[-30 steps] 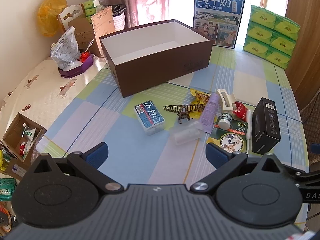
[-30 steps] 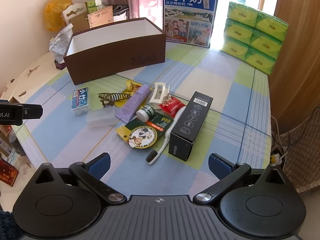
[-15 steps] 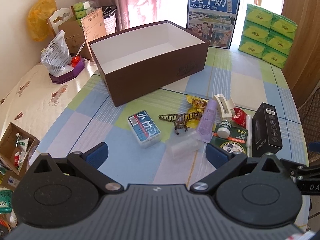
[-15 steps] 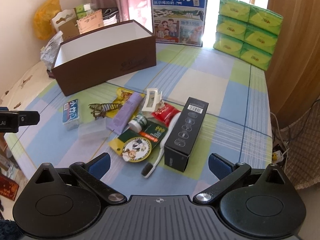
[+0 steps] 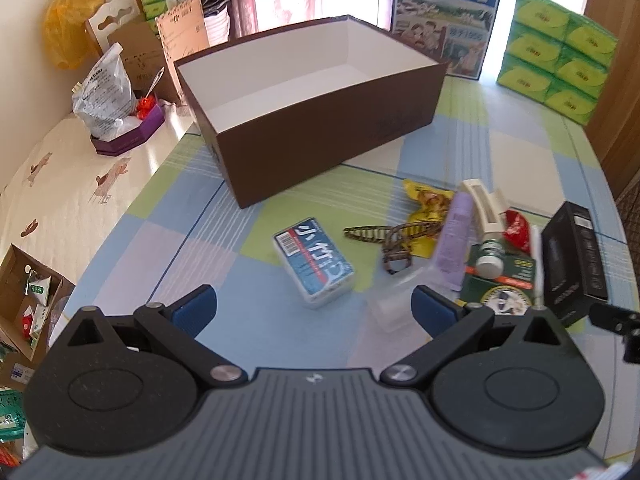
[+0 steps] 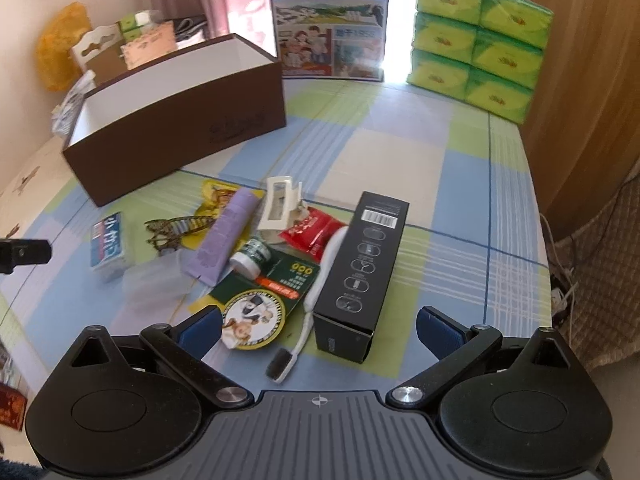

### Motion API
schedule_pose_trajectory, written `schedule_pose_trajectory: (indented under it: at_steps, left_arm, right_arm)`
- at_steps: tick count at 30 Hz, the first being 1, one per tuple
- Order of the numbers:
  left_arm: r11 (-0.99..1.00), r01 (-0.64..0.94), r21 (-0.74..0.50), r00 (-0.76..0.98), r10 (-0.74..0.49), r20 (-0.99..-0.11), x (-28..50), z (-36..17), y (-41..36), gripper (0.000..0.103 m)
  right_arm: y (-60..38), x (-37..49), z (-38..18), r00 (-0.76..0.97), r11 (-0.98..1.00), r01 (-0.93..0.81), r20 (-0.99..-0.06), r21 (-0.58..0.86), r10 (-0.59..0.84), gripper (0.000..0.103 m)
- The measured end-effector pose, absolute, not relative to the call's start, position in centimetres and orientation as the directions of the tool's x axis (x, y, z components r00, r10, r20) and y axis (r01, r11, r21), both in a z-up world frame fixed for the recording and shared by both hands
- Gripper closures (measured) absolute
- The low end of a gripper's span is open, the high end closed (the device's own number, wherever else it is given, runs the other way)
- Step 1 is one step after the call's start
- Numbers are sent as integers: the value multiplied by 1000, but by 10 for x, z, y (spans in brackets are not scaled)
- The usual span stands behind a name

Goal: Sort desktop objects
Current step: 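Grasp the black product box with the right tool while the left tool grasps the blue toothpick box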

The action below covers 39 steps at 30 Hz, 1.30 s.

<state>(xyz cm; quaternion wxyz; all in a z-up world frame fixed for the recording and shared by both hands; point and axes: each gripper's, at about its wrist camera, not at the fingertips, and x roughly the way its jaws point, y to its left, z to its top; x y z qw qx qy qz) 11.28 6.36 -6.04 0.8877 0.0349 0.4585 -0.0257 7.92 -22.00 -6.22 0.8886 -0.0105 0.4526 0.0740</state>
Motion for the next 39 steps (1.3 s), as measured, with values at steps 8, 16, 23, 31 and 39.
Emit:
schedule_pose_trajectory:
  at_steps: [8, 16, 23, 31, 39]
  left_arm:
    - [995, 89, 40, 549, -15, -836, 139, -77, 75, 1]
    - [992, 119, 34, 522, -33, -852, 165, -92, 79, 1]
    - [990, 131, 46, 496, -25, -868, 184, -112, 75, 1]
    - [990, 127, 62, 472, -5, -881, 201, -136, 70, 1]
    - [987, 141, 84, 457, 10, -890, 222, -161, 63, 5]
  right_arm:
    - [-223, 100, -76, 604, 997, -73, -794, 34, 71, 7]
    - [-222, 128, -94, 588, 1000, -14, -809, -11, -1, 28]
    - [-227, 149, -110, 548, 999, 23, -836, -31, -39, 60]
    - [-229, 154, -113, 547, 997, 4, -835, -73, -63, 61]
    - [-229, 158, -113, 551, 997, -4, -832, -75, -61, 61]
